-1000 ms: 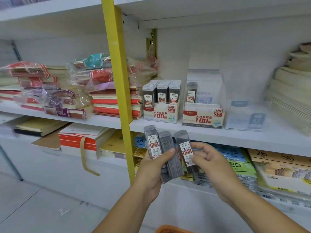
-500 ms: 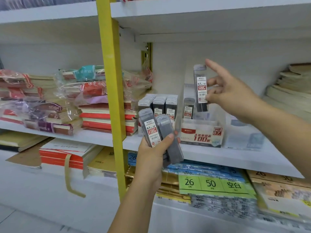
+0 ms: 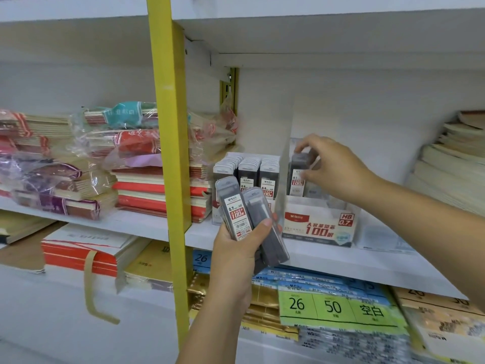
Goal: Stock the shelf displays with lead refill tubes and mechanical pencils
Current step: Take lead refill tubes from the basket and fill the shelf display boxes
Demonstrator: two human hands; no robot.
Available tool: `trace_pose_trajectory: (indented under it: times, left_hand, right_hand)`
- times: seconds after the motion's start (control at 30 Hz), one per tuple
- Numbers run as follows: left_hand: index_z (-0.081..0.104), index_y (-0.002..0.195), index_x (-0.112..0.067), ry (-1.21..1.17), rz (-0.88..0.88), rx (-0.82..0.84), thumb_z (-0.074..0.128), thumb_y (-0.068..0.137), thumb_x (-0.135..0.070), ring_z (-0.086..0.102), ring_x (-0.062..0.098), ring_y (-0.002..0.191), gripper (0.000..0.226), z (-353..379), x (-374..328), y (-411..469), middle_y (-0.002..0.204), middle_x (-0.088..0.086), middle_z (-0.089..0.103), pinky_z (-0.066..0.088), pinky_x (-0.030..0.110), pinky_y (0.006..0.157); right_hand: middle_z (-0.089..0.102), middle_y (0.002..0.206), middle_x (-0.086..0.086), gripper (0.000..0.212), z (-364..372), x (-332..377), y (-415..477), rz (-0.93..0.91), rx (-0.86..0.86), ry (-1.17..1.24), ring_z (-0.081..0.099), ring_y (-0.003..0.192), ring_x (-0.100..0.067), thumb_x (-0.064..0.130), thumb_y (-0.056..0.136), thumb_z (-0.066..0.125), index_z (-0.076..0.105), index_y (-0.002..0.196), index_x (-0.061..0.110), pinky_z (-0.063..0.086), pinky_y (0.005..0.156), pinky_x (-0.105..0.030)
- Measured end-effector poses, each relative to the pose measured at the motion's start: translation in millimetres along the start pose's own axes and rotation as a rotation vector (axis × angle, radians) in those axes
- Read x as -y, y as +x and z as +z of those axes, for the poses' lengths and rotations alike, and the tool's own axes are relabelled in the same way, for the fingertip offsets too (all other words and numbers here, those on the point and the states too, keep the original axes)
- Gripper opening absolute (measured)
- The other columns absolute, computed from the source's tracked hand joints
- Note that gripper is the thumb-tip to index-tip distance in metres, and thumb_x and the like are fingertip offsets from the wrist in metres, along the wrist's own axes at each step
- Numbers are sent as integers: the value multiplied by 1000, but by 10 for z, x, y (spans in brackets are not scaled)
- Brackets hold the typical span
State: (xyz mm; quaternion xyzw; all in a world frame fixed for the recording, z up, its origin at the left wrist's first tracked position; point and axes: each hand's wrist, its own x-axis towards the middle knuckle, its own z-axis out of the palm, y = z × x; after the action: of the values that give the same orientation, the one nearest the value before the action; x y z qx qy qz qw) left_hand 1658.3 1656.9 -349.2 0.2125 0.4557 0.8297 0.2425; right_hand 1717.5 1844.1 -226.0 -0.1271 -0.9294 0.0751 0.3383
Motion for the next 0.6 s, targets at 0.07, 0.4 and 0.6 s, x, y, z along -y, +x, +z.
trace_pose_trajectory:
  times: [0.07, 0.4, 0.6]
  left_hand:
    - [67, 109, -33, 15, -5, 0, 83, 60, -37, 76, 16, 85, 52, 1, -10, -16, 99, -3, 78, 58, 29, 57]
    - [71, 93, -42, 141, 9, 35, 89, 40, -51, 76, 15, 85, 57, 24, -87, -188, 96, -4, 78, 60, 32, 62]
    - [70, 101, -38, 207, -21, 95, 87, 49, -48, 75, 19, 86, 55, 112, -195, -303, 98, -1, 78, 60, 34, 67]
  right_hand:
    - [47, 101, 7, 37, 40, -29, -7, 34, 56, -62, 50, 78, -5, 17, 83, 73, 58, 111, 36, 38, 69, -20]
    - [66, 83, 22, 18, -89, 463, -612, 53, 54, 370, 60, 72, 8, 35, 87, 64, 63, 100, 47, 47, 60, -7]
    - [69, 68, -4, 25, -89, 579, -883, 202, 196, 834, 58, 47, -9, 13, 86, 70, 69, 98, 35, 42, 42, -17]
